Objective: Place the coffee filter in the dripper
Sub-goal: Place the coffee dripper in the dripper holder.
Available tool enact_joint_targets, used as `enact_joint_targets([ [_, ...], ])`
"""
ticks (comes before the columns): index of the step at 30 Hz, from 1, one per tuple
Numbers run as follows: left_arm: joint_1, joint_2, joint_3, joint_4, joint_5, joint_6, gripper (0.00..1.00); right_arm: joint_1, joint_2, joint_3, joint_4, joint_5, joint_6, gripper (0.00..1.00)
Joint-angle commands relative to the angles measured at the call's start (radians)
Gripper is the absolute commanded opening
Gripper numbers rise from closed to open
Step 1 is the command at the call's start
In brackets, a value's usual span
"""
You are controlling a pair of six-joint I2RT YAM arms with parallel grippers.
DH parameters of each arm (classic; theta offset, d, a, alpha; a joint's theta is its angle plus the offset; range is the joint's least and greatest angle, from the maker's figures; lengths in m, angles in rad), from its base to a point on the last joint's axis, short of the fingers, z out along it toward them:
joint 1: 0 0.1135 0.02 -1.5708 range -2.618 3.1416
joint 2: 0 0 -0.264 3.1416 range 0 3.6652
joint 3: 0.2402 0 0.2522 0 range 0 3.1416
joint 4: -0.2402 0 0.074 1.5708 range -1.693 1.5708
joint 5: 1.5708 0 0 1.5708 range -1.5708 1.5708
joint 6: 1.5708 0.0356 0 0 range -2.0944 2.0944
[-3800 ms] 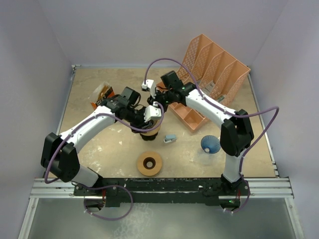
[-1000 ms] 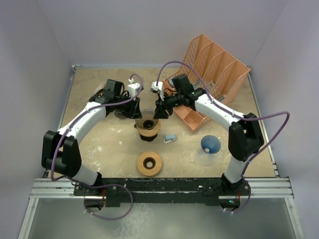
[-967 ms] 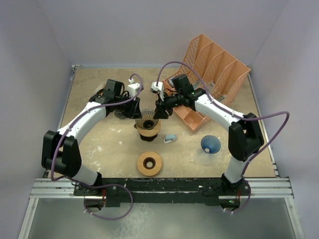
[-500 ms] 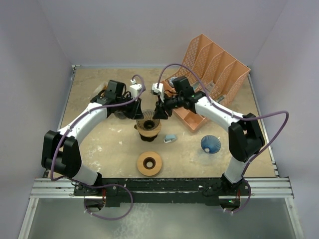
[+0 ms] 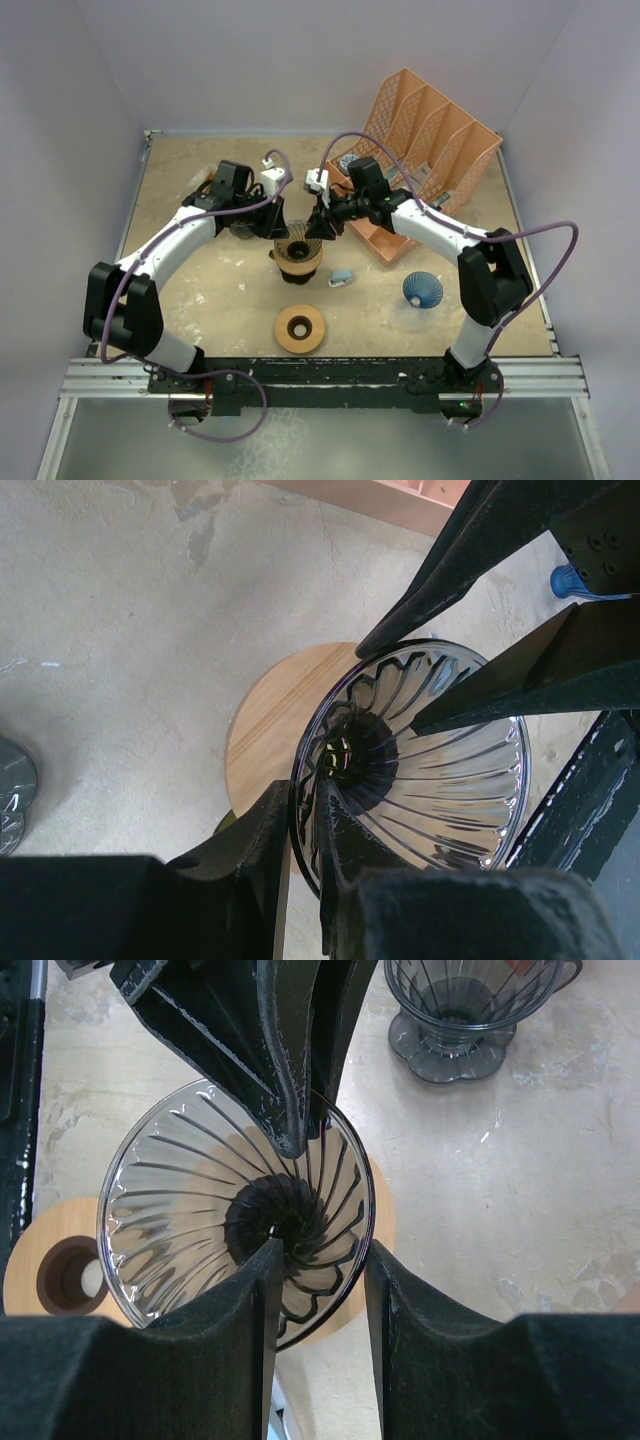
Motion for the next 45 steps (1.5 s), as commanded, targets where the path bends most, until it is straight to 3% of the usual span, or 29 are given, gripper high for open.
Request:
enact_joint_targets([
  [1,-0.003,0.022,-0.011,-0.045,-0.061,0.037,0.12,0.002,0.038,-0.057,-0.104,0.041,-0.066,0.38],
  [13,-0.004,0.022,0.07,-0.094,-0.041,0.059,0.16,0.002,0.045,0.151,-0.229,-0.009,-0.058,0.51],
  [31,-0.003,0.016,0.228,-0.144,0.021,0.053,0.48,-0.023,-0.006,0.251,-0.248,-0.017,-0.039,0.63],
  [36,0.004,-0.042,0.226,-0.156,-0.045,0.078,0.52,-0.071,-0.071,0.221,-0.219,-0.033,-0.038,0.65],
  [45,0.098,-0.14,0.228,-0.122,-0.305,0.059,0.55,-0.238,-0.192,0.122,-0.169,-0.061,-0.08,0.66],
])
